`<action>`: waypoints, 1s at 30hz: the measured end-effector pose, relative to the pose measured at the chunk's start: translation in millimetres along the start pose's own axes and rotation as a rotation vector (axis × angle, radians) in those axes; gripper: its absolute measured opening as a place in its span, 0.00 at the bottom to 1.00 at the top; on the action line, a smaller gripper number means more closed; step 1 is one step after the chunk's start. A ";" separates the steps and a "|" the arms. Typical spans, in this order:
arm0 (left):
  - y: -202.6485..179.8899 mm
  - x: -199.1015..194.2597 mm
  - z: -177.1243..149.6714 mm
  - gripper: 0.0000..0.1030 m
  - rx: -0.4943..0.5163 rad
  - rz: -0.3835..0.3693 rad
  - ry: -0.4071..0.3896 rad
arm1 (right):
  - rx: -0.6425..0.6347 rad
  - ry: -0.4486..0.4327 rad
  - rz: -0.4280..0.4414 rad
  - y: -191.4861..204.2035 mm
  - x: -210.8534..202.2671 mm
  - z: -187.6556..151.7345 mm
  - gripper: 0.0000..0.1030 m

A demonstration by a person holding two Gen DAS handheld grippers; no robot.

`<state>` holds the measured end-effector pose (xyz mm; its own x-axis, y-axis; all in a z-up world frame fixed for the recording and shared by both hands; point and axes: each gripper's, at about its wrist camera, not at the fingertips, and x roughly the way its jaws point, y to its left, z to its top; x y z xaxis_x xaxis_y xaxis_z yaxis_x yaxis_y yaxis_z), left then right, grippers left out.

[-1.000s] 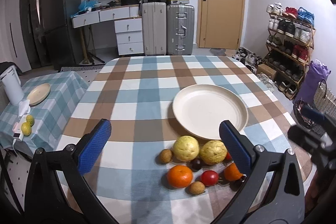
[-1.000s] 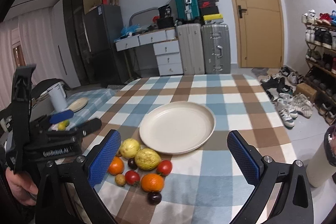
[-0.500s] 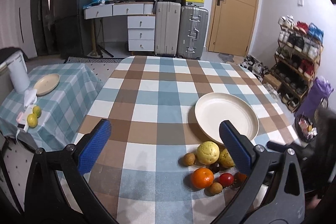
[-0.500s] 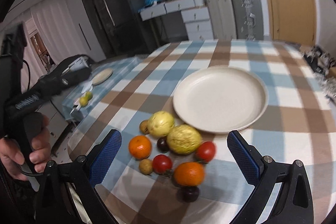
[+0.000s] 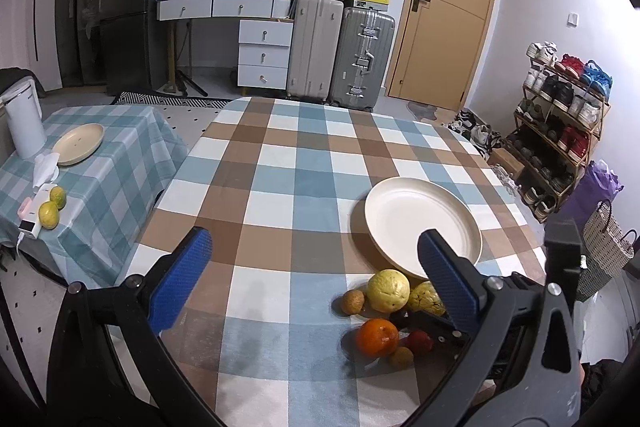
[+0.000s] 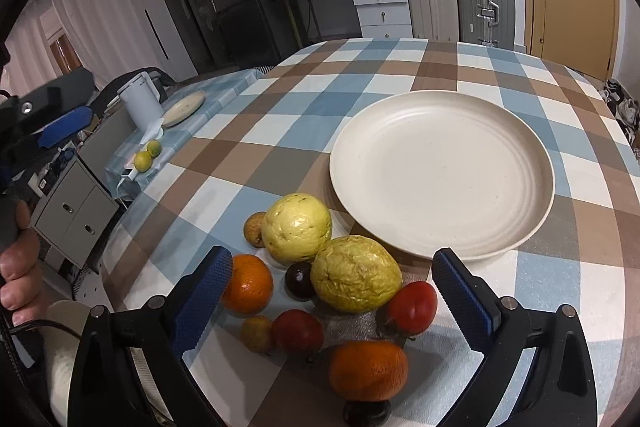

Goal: Organize fruits
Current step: 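Move the right tool to the bumpy yellow fruit and close on it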

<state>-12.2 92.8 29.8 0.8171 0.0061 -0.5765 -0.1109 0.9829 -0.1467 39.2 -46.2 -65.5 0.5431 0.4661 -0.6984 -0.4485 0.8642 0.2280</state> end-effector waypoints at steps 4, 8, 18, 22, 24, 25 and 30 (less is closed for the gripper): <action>-2.0 0.2 -0.5 1.00 0.000 0.001 0.002 | 0.007 0.022 -0.006 -3.7 4.4 0.2 0.90; -1.6 0.0 -0.9 1.00 0.000 0.000 0.002 | 0.016 0.035 -0.011 -7.0 8.4 -0.3 0.85; -2.0 -0.1 -0.8 1.00 0.002 0.001 0.002 | 0.012 0.066 -0.003 -9.5 12.9 -4.1 0.60; -1.6 0.1 -0.5 1.00 -0.002 0.001 0.002 | 0.016 0.072 -0.014 -12.2 13.5 -4.3 0.52; -2.2 0.1 -0.6 1.00 -0.001 0.002 0.002 | -0.006 0.073 -0.023 -9.8 13.5 -4.9 0.52; -1.7 0.1 -0.5 1.00 0.000 0.000 0.002 | -0.015 0.073 -0.030 -8.0 12.9 -5.2 0.52; -2.0 0.1 -0.2 1.00 0.000 0.003 0.003 | -0.073 0.076 -0.065 -0.9 10.9 -5.8 0.51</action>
<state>-12.0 90.9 29.9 0.8153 0.0084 -0.5790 -0.1131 0.9829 -0.1450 41.4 -43.0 -77.2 0.5185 0.3914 -0.7602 -0.4659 0.8749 0.1326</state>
